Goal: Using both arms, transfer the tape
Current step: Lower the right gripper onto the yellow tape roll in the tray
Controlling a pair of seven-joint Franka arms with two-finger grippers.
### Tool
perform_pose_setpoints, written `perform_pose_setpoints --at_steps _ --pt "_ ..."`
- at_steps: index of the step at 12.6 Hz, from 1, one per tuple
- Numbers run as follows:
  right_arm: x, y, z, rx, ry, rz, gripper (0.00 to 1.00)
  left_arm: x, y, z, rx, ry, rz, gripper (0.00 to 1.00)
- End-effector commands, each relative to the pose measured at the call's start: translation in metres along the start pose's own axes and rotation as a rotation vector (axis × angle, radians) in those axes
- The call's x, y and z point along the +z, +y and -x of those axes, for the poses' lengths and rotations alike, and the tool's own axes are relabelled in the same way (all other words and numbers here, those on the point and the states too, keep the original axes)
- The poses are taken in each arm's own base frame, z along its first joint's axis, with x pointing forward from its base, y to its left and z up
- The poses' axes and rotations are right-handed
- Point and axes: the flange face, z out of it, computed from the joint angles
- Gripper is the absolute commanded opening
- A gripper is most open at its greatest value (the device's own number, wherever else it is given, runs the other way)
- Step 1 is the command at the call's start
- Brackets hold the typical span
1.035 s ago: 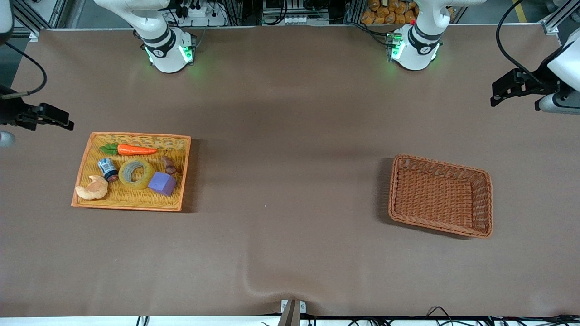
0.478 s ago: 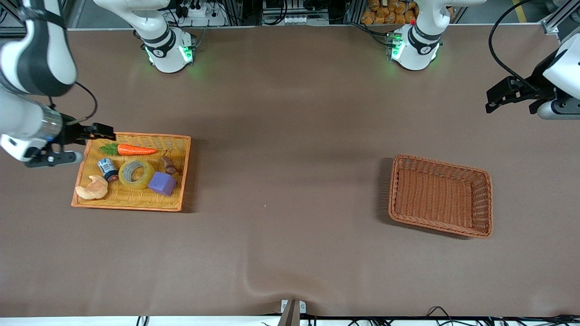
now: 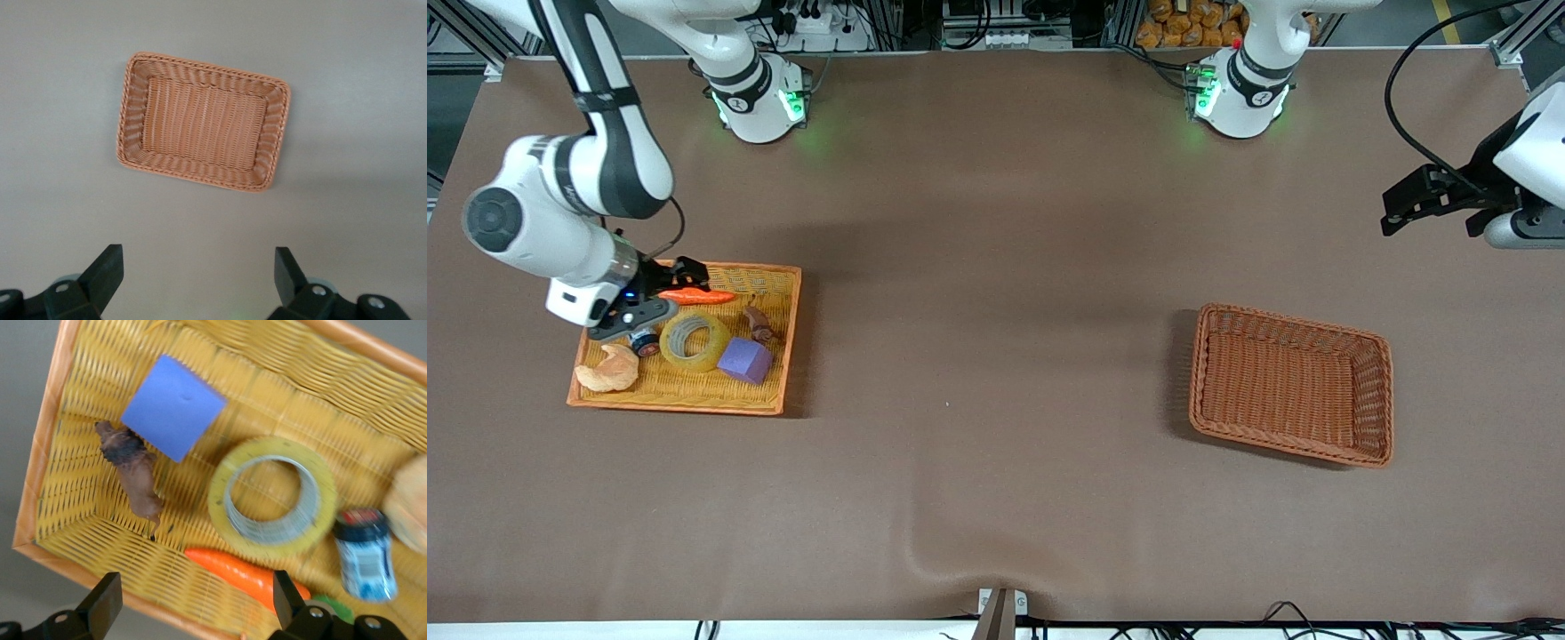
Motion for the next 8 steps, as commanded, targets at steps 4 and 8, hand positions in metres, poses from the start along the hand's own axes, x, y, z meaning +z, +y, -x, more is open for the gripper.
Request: perform_pose_setpoints --at_steps 4,8 --pt "0.076 0.009 -0.019 -0.118 0.011 0.013 1.00 0.020 -0.012 -0.018 -0.032 0.006 -0.041 1.00" --pt "0.096 0.020 -0.015 -0.122 0.012 0.015 0.85 0.058 -0.012 -0.042 -0.034 -0.024 -0.038 1.00"
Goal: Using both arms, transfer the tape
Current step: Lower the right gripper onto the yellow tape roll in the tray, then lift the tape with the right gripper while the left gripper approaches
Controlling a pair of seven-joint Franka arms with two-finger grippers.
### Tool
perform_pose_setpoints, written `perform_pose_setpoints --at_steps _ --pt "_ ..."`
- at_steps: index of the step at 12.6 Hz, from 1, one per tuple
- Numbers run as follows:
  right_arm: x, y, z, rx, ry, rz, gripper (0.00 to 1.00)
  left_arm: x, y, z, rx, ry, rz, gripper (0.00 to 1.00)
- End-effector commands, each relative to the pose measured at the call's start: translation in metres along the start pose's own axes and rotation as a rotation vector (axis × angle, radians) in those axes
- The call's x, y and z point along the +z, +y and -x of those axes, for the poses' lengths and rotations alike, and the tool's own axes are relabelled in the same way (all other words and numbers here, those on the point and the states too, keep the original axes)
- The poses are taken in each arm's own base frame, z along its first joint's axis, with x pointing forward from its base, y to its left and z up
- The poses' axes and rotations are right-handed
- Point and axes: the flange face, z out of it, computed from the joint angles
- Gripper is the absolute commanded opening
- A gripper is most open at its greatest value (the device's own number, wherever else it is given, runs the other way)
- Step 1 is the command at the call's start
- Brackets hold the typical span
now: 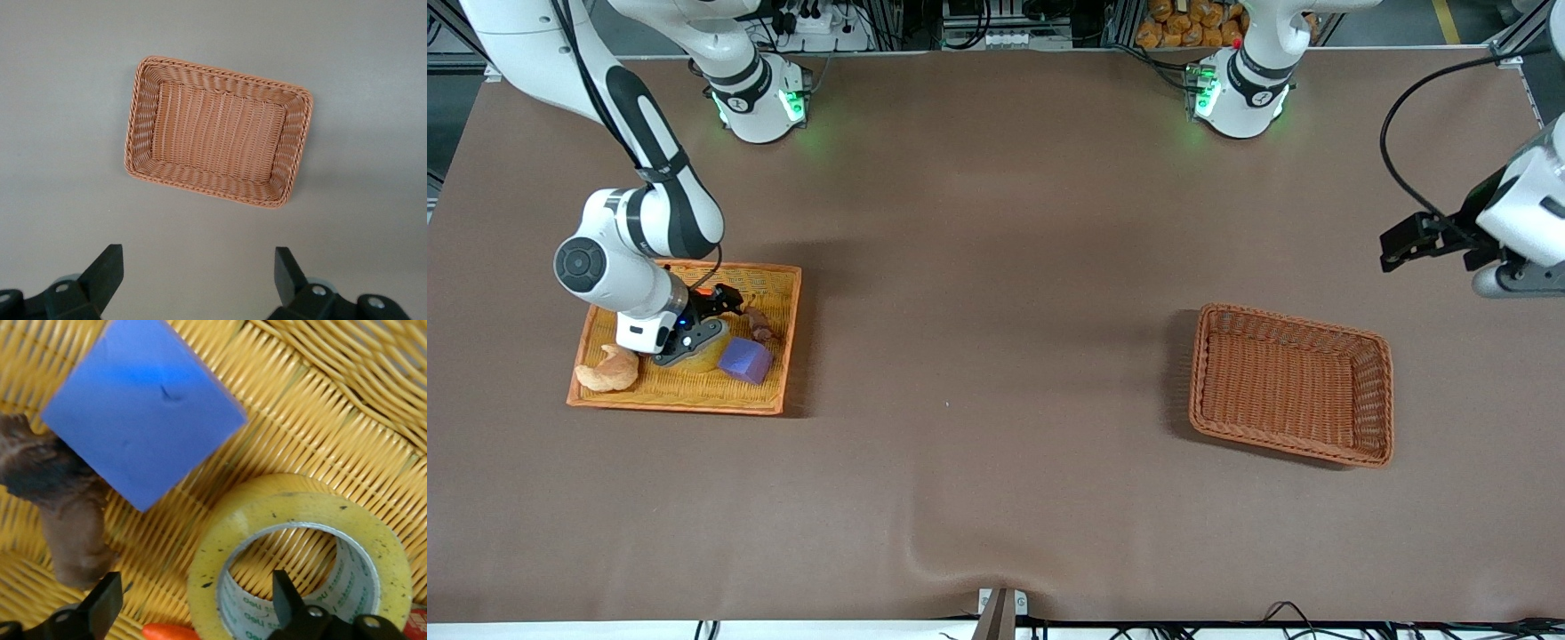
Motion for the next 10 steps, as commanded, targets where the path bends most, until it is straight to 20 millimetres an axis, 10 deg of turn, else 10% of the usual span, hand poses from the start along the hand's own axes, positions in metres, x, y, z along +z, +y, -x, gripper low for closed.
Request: perform_pose_setpoints --at_steps 1,2,4,5,10 --pt "0.004 0.006 0.000 -0.016 0.008 -0.008 0.78 0.023 -0.002 -0.015 -0.018 -0.016 -0.013 1.00" --pt "0.004 0.008 0.002 -0.022 0.008 -0.008 0.67 0.033 0.002 -0.021 -0.014 -0.029 -0.003 1.00" --pt "0.003 0.012 0.005 -0.016 0.004 -0.013 0.09 0.065 0.025 -0.037 0.006 -0.050 0.046 1.00" --pt "-0.003 0.013 0.004 -0.015 0.011 -0.010 0.00 0.082 0.033 -0.043 0.015 -0.062 0.049 1.00" --pt "-0.098 0.015 -0.017 -0.023 -0.006 -0.040 0.00 0.124 0.036 -0.035 -0.012 -0.038 0.054 1.00"
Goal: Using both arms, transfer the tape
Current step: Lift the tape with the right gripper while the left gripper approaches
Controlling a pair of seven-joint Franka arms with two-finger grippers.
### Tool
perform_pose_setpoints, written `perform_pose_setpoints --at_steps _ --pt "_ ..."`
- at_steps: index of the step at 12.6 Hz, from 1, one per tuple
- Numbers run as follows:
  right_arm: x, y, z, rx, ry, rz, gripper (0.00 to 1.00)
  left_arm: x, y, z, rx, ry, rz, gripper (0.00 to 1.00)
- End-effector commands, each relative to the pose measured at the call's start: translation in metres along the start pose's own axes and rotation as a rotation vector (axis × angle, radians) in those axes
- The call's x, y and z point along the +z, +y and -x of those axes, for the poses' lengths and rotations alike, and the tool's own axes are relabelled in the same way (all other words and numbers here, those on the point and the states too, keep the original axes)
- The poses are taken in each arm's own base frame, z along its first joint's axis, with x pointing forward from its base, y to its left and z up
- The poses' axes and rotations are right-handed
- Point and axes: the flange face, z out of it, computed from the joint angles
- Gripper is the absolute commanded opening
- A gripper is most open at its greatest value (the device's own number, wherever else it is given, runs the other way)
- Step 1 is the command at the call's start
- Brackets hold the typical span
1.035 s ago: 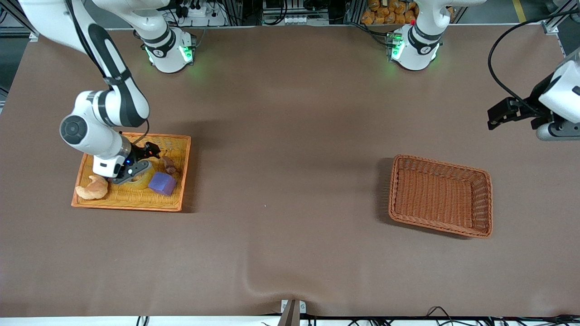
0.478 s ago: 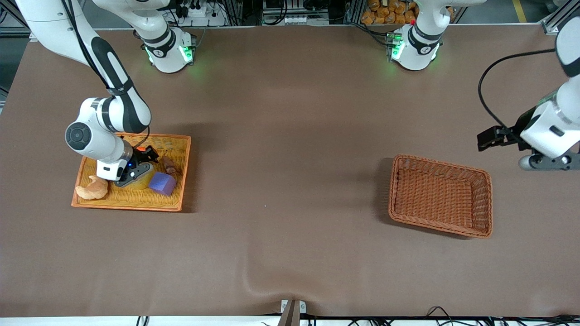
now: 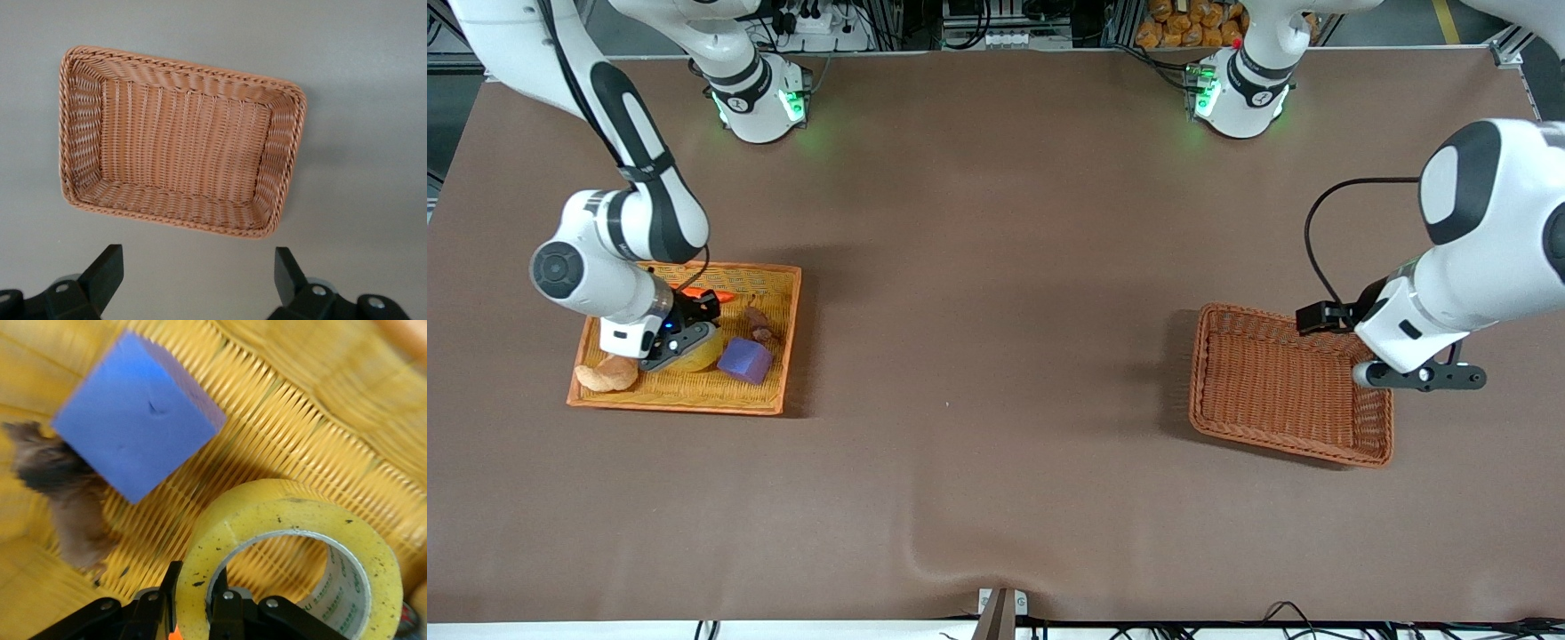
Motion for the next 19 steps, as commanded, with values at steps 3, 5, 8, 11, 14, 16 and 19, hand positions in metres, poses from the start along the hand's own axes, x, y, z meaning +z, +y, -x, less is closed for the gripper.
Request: perform_pose_setpoints --at_steps 3,5,8,11,14,16,19 --pt "-0.109 -0.021 -0.036 -0.044 -0.008 -0.031 0.00 0.005 0.014 0.031 -0.130 0.133 0.037 1.00" --pt "-0.138 -0.069 -0.067 -0.050 0.001 -0.012 0.00 0.010 0.025 0.036 -0.135 0.158 0.043 1.00" --pt "-0.183 -0.199 -0.140 0.004 0.074 0.035 0.00 0.028 0.076 0.019 -0.093 0.142 0.045 1.00" --pt "-0.167 -0.332 -0.225 0.117 0.121 0.008 0.00 0.038 0.114 0.001 -0.142 0.154 0.027 1.00" --pt "-0.111 -0.406 -0.277 0.166 0.171 -0.049 0.00 0.045 0.142 -0.006 -0.129 0.149 0.025 1.00" --pt "-0.061 -0.442 -0.304 0.207 0.244 -0.119 0.00 0.039 0.147 -0.013 -0.165 0.172 0.011 1.00" --pt "0.023 -0.511 -0.306 0.268 0.262 -0.128 0.00 0.038 0.151 -0.023 -0.202 0.172 0.022 1.00"
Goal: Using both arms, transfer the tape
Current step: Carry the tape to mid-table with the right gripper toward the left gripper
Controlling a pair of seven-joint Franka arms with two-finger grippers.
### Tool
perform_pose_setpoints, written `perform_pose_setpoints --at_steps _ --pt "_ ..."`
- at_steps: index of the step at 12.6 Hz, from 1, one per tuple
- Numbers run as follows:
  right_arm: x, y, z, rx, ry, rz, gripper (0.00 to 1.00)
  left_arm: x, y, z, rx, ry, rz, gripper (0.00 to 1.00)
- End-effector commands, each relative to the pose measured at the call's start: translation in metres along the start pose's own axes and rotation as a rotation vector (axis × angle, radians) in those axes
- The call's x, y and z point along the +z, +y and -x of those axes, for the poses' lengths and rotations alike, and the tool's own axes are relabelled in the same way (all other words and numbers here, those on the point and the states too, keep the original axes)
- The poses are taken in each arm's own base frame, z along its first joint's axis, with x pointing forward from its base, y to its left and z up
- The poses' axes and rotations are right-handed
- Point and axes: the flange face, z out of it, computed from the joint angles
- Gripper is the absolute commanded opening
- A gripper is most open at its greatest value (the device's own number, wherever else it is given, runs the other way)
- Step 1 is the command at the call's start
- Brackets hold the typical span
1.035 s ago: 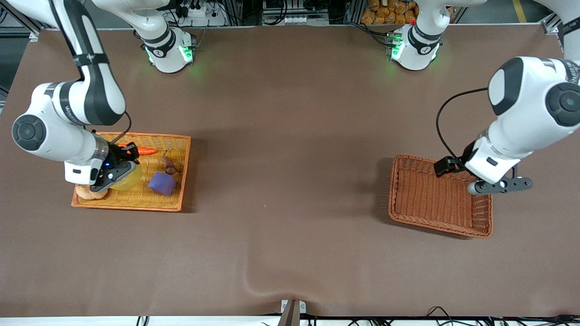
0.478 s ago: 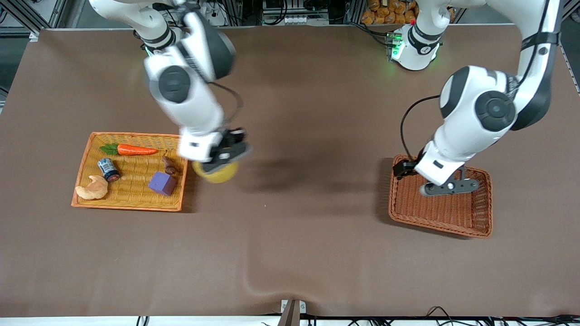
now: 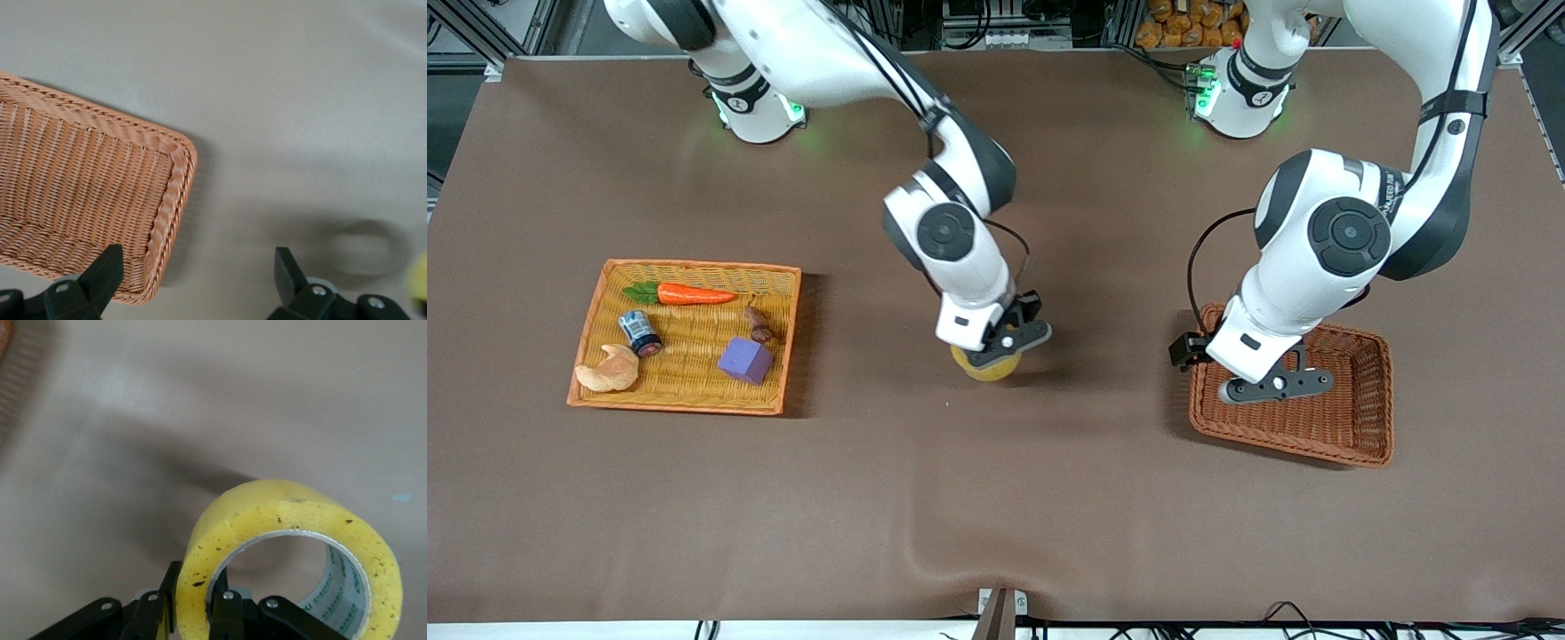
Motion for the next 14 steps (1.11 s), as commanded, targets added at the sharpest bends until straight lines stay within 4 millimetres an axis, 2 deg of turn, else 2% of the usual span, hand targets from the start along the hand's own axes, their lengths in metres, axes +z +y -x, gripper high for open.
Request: perform_pose_setpoints --at_steps 1,3,4,5,6,8,10,12,14 --pt "0.046 -0.049 0.014 0.104 0.016 -0.008 0.00 0.002 0.014 -0.011 -0.041 -0.011 -0.030 1.00" --pt "0.047 -0.044 0.012 0.126 0.010 -0.012 0.00 0.003 0.026 -0.008 -0.074 -0.019 -0.034 1.00" --pt "0.042 -0.040 0.008 0.148 0.009 -0.028 0.42 0.000 0.029 -0.007 -0.144 -0.015 -0.031 1.00" --pt "0.034 -0.043 0.007 0.154 0.014 -0.039 0.99 -0.002 0.026 -0.008 -0.194 -0.012 -0.026 1.00" --pt "0.024 -0.049 0.008 0.143 0.025 -0.042 1.00 -0.002 0.023 -0.010 -0.205 -0.014 -0.024 1.00" --pt "-0.001 -0.041 0.002 0.150 0.026 -0.037 1.00 0.002 0.027 -0.009 -0.205 -0.014 -0.024 1.00" --pt "-0.052 0.002 -0.006 0.179 -0.060 0.032 1.00 0.015 0.035 -0.006 -0.199 -0.025 -0.025 1.00" --pt "-0.106 0.042 -0.009 0.224 -0.092 0.086 1.00 0.026 0.057 0.006 -0.178 -0.039 -0.034 1.00" --pt "-0.143 0.102 0.010 0.281 -0.094 0.132 1.00 0.051 0.076 0.014 -0.168 -0.056 -0.043 1.00"
